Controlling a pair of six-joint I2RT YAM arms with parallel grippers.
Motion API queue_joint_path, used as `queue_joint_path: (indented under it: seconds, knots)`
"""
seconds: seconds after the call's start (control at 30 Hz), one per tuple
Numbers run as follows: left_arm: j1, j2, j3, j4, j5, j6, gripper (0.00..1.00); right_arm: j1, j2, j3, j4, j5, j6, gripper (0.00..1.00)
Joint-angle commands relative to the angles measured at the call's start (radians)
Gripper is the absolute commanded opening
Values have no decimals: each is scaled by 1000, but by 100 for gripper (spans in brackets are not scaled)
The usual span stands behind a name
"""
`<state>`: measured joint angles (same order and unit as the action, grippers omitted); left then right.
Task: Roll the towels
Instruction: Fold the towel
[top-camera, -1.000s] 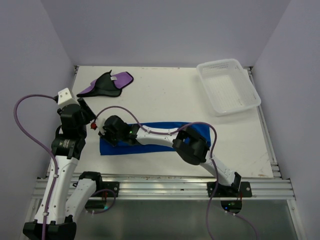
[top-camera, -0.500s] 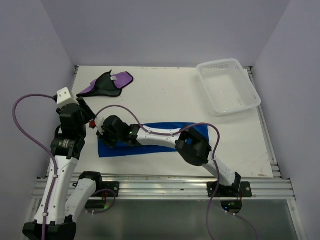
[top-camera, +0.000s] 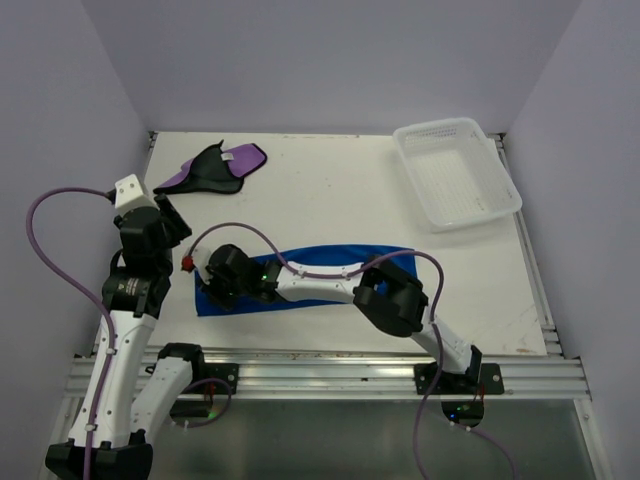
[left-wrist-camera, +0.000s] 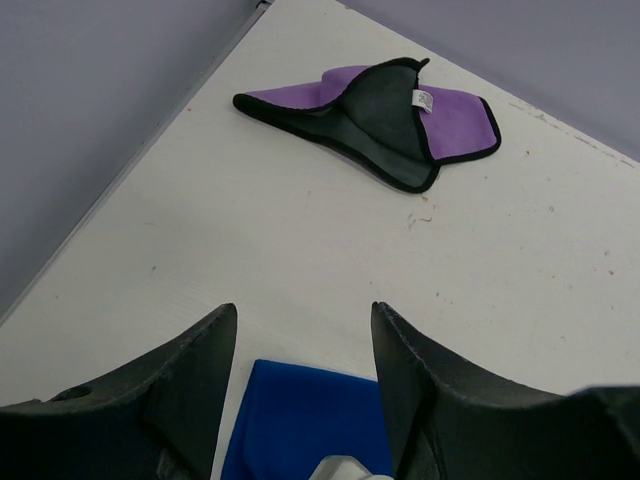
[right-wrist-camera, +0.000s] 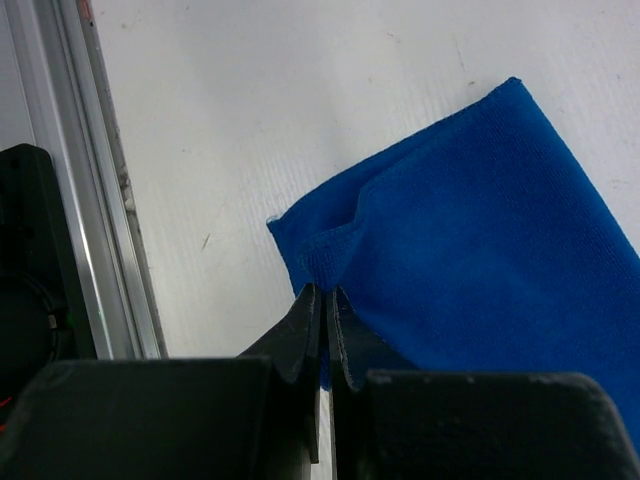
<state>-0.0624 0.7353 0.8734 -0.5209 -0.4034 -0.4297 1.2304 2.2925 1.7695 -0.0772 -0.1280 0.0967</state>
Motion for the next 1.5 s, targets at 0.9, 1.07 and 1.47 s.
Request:
queue_joint_path:
  seconds: [0.9,1.07,1.47]
  knots:
    - [-5,19,-2,25,31,-11,60,21,51,-2,117,-170,123,0]
    - [-5,15,-7,25,29,-12,60,21,73,-2,111,-179,127,9]
    - [-7,12,-4,13,31,-23,60,21,38,4,100,-179,121,48]
